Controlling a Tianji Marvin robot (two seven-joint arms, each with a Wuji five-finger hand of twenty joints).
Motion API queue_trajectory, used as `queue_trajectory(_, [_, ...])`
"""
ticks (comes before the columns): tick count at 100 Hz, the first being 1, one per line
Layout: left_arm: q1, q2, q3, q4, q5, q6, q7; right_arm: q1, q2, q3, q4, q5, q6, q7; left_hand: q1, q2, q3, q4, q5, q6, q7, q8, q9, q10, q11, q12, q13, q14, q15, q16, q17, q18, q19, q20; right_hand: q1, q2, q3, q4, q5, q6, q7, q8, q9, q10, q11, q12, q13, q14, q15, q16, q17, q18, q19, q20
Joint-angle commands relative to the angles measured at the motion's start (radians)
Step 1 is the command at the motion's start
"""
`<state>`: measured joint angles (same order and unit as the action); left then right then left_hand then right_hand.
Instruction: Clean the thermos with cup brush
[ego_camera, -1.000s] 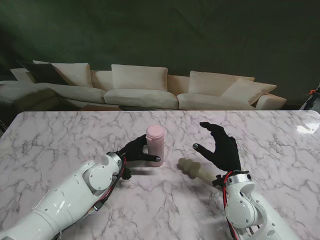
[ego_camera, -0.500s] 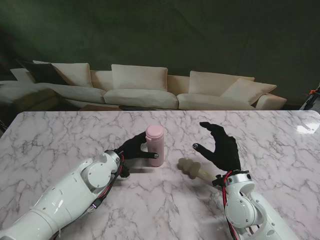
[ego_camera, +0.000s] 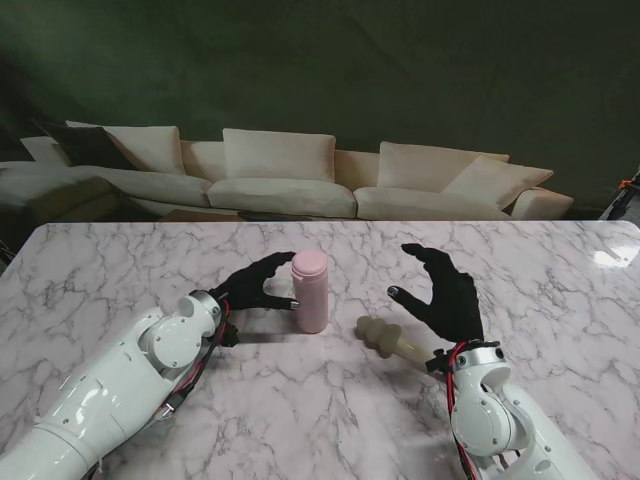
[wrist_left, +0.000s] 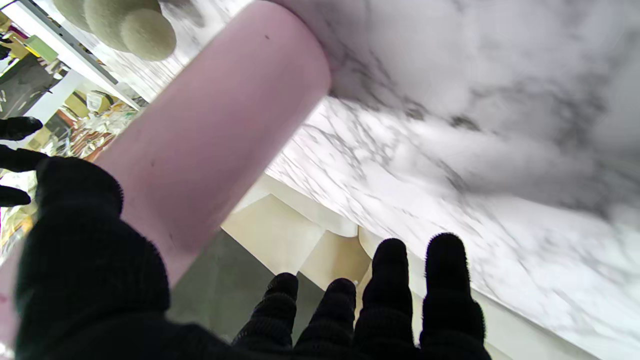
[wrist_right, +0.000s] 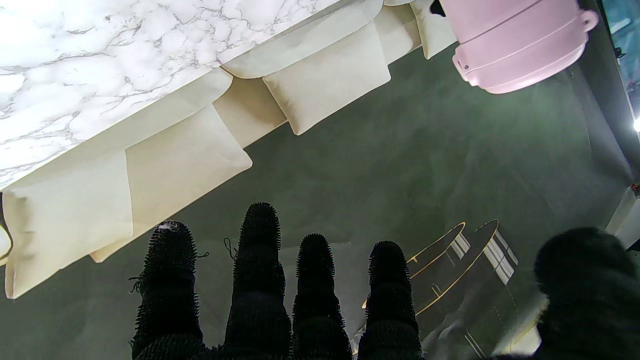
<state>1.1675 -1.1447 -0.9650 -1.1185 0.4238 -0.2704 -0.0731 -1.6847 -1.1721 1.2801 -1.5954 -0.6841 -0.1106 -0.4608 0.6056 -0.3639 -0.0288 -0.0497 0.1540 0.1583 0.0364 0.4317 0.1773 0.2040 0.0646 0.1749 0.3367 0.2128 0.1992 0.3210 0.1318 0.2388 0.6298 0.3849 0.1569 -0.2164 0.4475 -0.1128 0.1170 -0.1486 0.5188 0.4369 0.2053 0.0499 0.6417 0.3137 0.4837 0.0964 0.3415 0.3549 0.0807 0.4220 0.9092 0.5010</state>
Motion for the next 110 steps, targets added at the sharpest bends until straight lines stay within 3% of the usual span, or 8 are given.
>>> queue_trajectory(1, [0.009, 0.031, -0.023, -0.012, 0.009, -0.013, -0.027, -0.007, -0.002, 0.003, -0.004, -0.001, 0.008, -0.001, 0.0, 0.023, 0.001, -0.001, -0.025, -0.022, 0.015, 0.02, -0.027, -0.022, 0.026, 0.013, 0.014, 0.009, -0.003, 0.011, 0.007, 0.027, 0.013, 0.002, 0.006, 0.017, -0.02, 0.027, -0.034, 0.015, 0.007, 0.001, -0.03, -0.008, -0.011, -0.008, -0.017, -0.036, -0.015, -0.015, -0.022, -0.035, -0.016, -0.015])
queue_trajectory(32, [0.121, 0.111, -0.283, -0.169, 0.143, -0.109, -0.226, -0.008, -0.001, 0.012, -0.01, -0.008, 0.005, -0.002, 0.0, 0.06, 0.005, 0.006, 0.13, -0.051, 0.077, 0.034, 0.041, -0.038, 0.065, 0.019, 0.08, 0.014, 0.014, 0.023, 0.023, 0.037, 0.04, 0.017, -0.005, 0.04, -0.026, 0.023, -0.035, 0.016, 0.009, -0.002, -0.031, -0.006, -0.016, -0.011, -0.05, -0.037, -0.027, -0.019, -0.025, -0.047, -0.016, -0.016])
queue_trajectory(43, [0.193, 0.124, -0.401, -0.263, 0.21, -0.152, -0.24, -0.012, 0.001, 0.023, -0.025, -0.012, 0.006, 0.007, 0.114, 0.241, 0.012, 0.033, 0.326, -0.046, 0.172, 0.048, 0.196, -0.037, 0.079, 0.039, 0.123, 0.009, 0.002, 0.032, 0.002, 0.065, 0.015, 0.031, -0.004, 0.054, -0.036, 0.025, -0.037, 0.019, -0.005, -0.012, -0.03, -0.002, -0.066, -0.032, -0.101, -0.032, -0.076, -0.052, -0.026, -0.074, -0.017, -0.017])
queue_trajectory(58, [0.287, 0.107, -0.513, -0.39, 0.258, -0.173, -0.13, -0.026, 0.012, 0.054, -0.083, 0.007, 0.023, 0.102, 0.26, 0.373, 0.002, 0.036, 0.469, -0.011, 0.304, 0.127, 0.408, -0.024, 0.154, 0.142, 0.198, 0.019, 0.037, 0.074, 0.007, 0.077, 0.038, 0.072, 0.013, 0.079, -0.057, 0.029, -0.026, 0.017, -0.033, -0.021, -0.026, -0.002, -0.198, -0.082, -0.115, -0.022, -0.142, -0.096, -0.032, -0.082, -0.032, -0.025])
queue_trajectory(67, [0.35, 0.101, -0.575, -0.499, 0.29, -0.176, -0.104, -0.027, 0.014, 0.07, -0.119, 0.051, 0.023, 0.148, 0.28, 0.392, 0.001, 0.036, 0.528, -0.022, 0.405, 0.205, 0.49, -0.032, 0.182, 0.192, 0.251, 0.027, 0.064, 0.1, 0.017, 0.085, 0.058, 0.086, 0.035, 0.082, -0.068, 0.033, 0.022, 0.004, -0.03, -0.028, -0.004, -0.011, -0.143, -0.052, -0.095, -0.01, -0.156, -0.101, -0.029, -0.073, -0.039, -0.028])
queue_trajectory(87, [0.445, 0.058, -0.581, -0.646, 0.226, -0.154, 0.06, -0.002, 0.007, 0.072, -0.159, 0.149, -0.025, 0.178, 0.26, 0.406, -0.006, 0.032, 0.396, -0.047, 0.265, 0.137, 0.421, -0.023, 0.113, 0.178, 0.214, 0.028, 0.042, 0.099, 0.009, 0.067, 0.081, 0.092, 0.062, 0.089, -0.083, 0.037, 0.156, -0.02, -0.007, -0.043, 0.101, -0.034, -0.151, -0.053, -0.032, -0.009, -0.164, -0.095, 0.005, -0.059, -0.045, -0.03])
queue_trajectory(94, [0.468, 0.038, -0.55, -0.656, 0.207, -0.155, 0.157, 0.015, 0.003, 0.062, -0.146, 0.178, -0.074, 0.174, 0.216, 0.426, -0.007, 0.032, 0.226, -0.018, 0.128, 0.067, 0.385, -0.028, 0.109, 0.18, 0.15, 0.015, 0.014, 0.084, -0.015, 0.036, 0.065, 0.083, 0.069, 0.092, -0.091, 0.038, 0.169, -0.037, -0.004, -0.05, 0.105, -0.067, -0.18, -0.063, -0.033, -0.02, -0.178, -0.098, 0.006, -0.063, -0.049, -0.031])
queue_trajectory(110, [0.49, -0.005, -0.459, -0.611, 0.197, -0.157, 0.359, 0.061, -0.002, 0.025, -0.069, 0.2, -0.18, 0.159, 0.22, 0.418, -0.006, 0.032, 0.264, -0.008, 0.14, 0.081, 0.411, -0.041, 0.178, 0.25, 0.166, 0.014, 0.046, 0.11, -0.003, 0.019, 0.099, 0.102, 0.063, 0.105, -0.104, 0.041, 0.148, -0.069, -0.014, -0.069, 0.129, -0.157, -0.231, -0.079, -0.023, -0.048, -0.207, -0.116, 0.014, -0.075, -0.057, -0.035])
